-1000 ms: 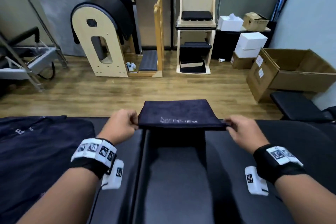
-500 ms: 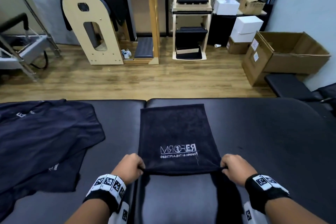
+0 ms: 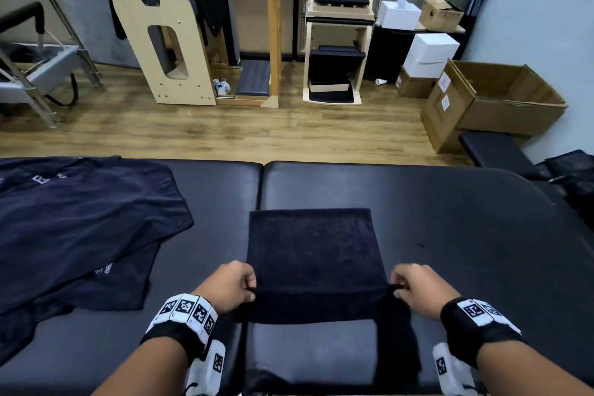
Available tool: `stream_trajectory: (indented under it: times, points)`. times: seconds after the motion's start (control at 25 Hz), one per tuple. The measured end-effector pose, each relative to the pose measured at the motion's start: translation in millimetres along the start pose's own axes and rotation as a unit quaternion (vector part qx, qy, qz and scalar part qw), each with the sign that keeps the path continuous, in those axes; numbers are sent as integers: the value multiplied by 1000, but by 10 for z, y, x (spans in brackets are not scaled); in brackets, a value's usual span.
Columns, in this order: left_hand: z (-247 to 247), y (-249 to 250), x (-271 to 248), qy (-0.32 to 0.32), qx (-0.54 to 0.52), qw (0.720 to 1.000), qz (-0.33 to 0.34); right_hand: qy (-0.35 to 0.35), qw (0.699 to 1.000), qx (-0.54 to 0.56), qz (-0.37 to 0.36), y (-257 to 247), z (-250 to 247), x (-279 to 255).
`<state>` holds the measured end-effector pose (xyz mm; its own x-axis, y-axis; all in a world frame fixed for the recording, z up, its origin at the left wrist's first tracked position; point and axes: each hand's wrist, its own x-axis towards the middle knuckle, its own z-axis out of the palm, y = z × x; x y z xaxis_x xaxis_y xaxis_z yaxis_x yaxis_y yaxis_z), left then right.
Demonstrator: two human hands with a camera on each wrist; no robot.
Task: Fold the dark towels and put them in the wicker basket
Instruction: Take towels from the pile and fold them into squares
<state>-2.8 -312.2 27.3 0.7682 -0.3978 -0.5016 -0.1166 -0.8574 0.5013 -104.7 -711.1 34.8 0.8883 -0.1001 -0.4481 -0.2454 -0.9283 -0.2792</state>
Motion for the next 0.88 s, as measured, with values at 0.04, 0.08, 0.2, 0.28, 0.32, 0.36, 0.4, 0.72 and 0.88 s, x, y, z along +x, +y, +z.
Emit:
stream_trajectory:
  times: [0.04,0.08,0.2,0.28,0.32,0.36,0.4,0.72,0.88]
  points:
    - [-71,14,62,23,-6,1000,-4,26,1000,9,1,-15,-58,88]
    - [-148,35,153,43,-11,999,-9,50,999,18,3,-23,-126,208]
    - [-391,105,458,101,-40,993,-42,104,994,36,6,-55,-312,623]
    - [-559,179,700,128,-50,989,-55,119,991,54,4,-56,-413,915]
    - [-631,213,831,138,-48,988,-59,124,990,64,6,-45,-453,1057]
    - [-689,238,934,145,-47,986,-63,128,989,72,7,-48,-496,1164]
    - [-734,247,1070,150,-45,985,-68,132,988,76,7,-38,-533,1303]
    - [-673,110,1720,115,38,991,-60,134,990,45,19,-161,-391,1868]
    - [-569,63,1840,54,114,991,-32,57,998,26,-21,-267,-132,1799]
